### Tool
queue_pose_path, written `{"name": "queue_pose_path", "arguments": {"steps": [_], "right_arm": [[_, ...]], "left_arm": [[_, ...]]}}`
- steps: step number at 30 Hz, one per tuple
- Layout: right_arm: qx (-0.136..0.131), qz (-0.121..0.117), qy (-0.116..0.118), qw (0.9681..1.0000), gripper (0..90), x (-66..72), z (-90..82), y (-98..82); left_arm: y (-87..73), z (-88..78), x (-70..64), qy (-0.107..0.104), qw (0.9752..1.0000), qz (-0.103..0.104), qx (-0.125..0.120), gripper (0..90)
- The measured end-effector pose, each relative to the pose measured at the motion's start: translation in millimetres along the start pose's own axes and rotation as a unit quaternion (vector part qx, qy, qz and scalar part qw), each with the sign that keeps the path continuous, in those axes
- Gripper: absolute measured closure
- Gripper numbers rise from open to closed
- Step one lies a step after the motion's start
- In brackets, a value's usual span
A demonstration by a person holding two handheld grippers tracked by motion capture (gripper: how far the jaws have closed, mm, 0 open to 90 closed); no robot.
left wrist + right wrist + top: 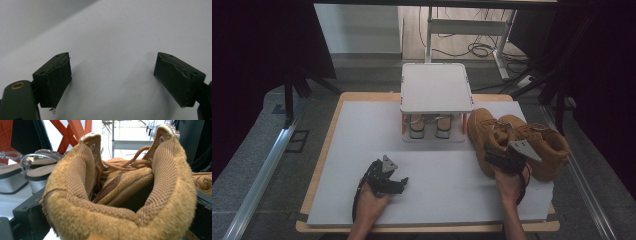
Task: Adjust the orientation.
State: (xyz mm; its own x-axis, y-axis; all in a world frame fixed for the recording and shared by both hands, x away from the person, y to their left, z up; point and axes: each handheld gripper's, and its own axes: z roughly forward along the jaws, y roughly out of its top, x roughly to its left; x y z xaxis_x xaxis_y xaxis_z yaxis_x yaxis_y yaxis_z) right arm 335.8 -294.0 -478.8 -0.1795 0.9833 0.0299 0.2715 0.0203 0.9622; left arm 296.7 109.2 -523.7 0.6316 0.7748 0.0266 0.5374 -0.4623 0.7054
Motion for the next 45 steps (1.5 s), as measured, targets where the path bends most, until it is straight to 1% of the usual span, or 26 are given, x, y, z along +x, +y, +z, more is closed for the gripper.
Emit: {"name": "queue_pose_path", "arguments": {"steps": [2,3,5,6,9,12,15,18,19,20,24,26,32,36,40,45], "right_arm": [[0.000,0.002,-0.003,1.0000,0.0,0.6,1.3,0.0],[0.001,0.005,-0.010,0.9999,0.0,1.7,3.7,0.7],[0.004,0.006,-0.011,0.9999,0.0,2.0,4.9,1.0],[0.009,0.004,-0.021,0.9997,2.8,3.2,7.4,1.8],[0.009,0.009,-0.030,0.9995,9.5,4.5,6.8,1.9],[0.003,0.005,-0.033,0.9994,17.2,5.8,3.9,0.2],[0.011,0.007,-0.034,0.9994,23.2,3.8,2.3,1.6],[0.014,-0.001,-0.038,0.9992,33.4,3.6,0.9,2.2],[0.014,-0.001,-0.038,0.9992,33.4,3.6,0.9,2.2],[0.017,-0.003,-0.038,0.9991,38.9,2.5,-0.3,2.6],[0.016,-0.006,-0.039,0.9991,46.6,1.9,-1.2,2.4],[0.015,-0.007,-0.039,0.9991,48.2,1.3,-1.3,2.4],[0.021,-0.006,-0.034,0.9992,49.6,-1.5,-1.4,7.7],[0.025,-0.013,-0.033,0.9990,51.0,-0.7,-3.5,13.6],[0.028,-0.009,-0.032,0.9991,52.1,-2.9,-5.4,17.1],[0.029,-0.015,-0.034,0.9989,53.0,-5.3,-9.0,22.5]], "left_arm": [[0.0,0.0,0.0,0.000,1.0000,0.000,0.000,14.3],[0.0,0.0,0.1,0.000,1.0000,0.000,0.000,14.3],[0.0,0.0,0.1,0.000,1.0000,0.000,0.000,14.3],[0.0,0.0,0.0,0.000,1.0000,0.000,0.000,14.4],[0.0,-0.3,0.2,0.000,1.0000,0.002,0.002,14.3],[0.0,-0.4,0.2,0.000,1.0000,0.003,0.002,14.3],[0.0,-0.4,0.1,0.001,1.0000,0.003,0.002,14.4],[0.0,-0.4,0.2,0.001,1.0000,0.003,0.002,14.4],[0.0,-0.4,0.2,0.001,1.0000,0.003,0.002,14.4],[0.0,-0.4,0.2,0.001,1.0000,0.003,0.002,14.4],[0.0,-0.4,0.2,0.001,1.0000,0.003,0.002,14.4],[0.0,0.0,0.0,0.000,1.0000,0.000,0.000,14.4],[0.0,0.0,0.1,0.000,1.0000,0.000,0.000,14.4],[0.0,0.0,0.2,-0.001,1.0000,-0.001,0.000,14.4],[0.0,0.0,0.1,-0.001,1.0000,0.000,0.000,14.4],[0.1,0.1,0.3,-0.001,1.0000,-0.001,0.000,14.4]]}}
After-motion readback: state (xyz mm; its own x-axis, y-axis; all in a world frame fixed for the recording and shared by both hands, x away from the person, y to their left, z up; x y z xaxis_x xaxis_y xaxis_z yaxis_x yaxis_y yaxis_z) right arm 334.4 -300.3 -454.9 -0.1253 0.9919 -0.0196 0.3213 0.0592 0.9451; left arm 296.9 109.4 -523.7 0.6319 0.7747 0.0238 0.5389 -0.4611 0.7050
